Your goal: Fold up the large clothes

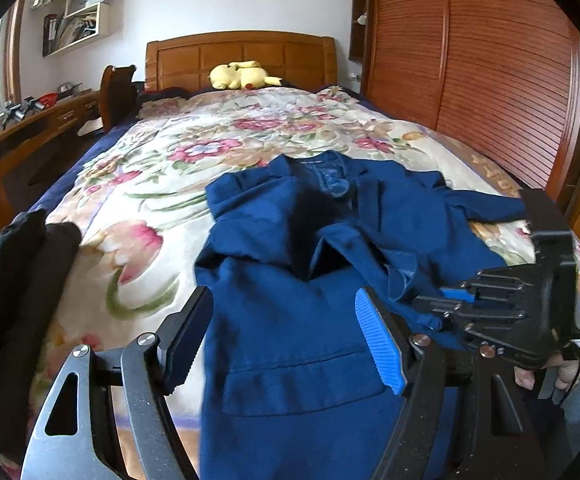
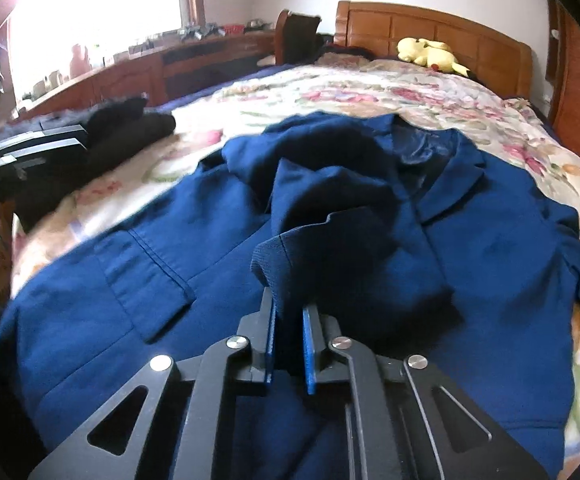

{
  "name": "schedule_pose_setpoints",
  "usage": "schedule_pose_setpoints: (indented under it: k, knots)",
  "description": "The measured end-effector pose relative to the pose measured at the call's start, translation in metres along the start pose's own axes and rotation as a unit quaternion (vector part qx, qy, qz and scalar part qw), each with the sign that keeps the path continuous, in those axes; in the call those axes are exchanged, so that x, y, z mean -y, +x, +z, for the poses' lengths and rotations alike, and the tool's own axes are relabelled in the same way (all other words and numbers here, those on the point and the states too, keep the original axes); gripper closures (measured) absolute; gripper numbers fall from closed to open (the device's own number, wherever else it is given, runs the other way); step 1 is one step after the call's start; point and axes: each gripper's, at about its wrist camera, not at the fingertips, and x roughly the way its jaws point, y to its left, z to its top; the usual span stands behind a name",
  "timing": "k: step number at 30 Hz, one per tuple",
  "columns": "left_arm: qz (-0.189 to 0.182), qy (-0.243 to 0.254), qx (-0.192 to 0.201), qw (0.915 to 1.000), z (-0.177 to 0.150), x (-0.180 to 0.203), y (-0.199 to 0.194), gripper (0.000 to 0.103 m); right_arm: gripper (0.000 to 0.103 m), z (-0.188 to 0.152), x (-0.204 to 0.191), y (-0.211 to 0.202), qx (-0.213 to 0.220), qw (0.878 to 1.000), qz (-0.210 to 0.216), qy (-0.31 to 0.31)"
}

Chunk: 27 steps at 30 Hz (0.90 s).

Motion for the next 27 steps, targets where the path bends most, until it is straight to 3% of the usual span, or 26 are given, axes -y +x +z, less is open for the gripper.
schedule_pose_setpoints:
  k: [7, 11, 21, 27]
  knots:
    - [-0.018, 0.016, 0.002, 0.9997, 0.009, 0.033, 0.009, 0.029, 0.095, -0.014, 0.036, -0.065, 0.082, 0.995, -0.042, 0.039]
    - [-0.025, 0.033, 0.002, 0.9991, 0.011, 0.053, 0.013, 0.029, 0.095, -0.029, 0.054, -0.085, 0.101, 0.991, -0.065, 0.06]
    - [-0.026, 0.04, -0.006, 0.9988, 0.011, 0.075, 0.027, 0.029, 0.094, -0.055, 0.051, -0.076, 0.043, 0.995, -0.057, 0.07]
    - [-0.028, 0.039, -0.008, 0.9988, 0.012, 0.082, 0.032, 0.029, 0.085, -0.052, 0.059, -0.087, 0.041, 0.994, -0.069, 0.075]
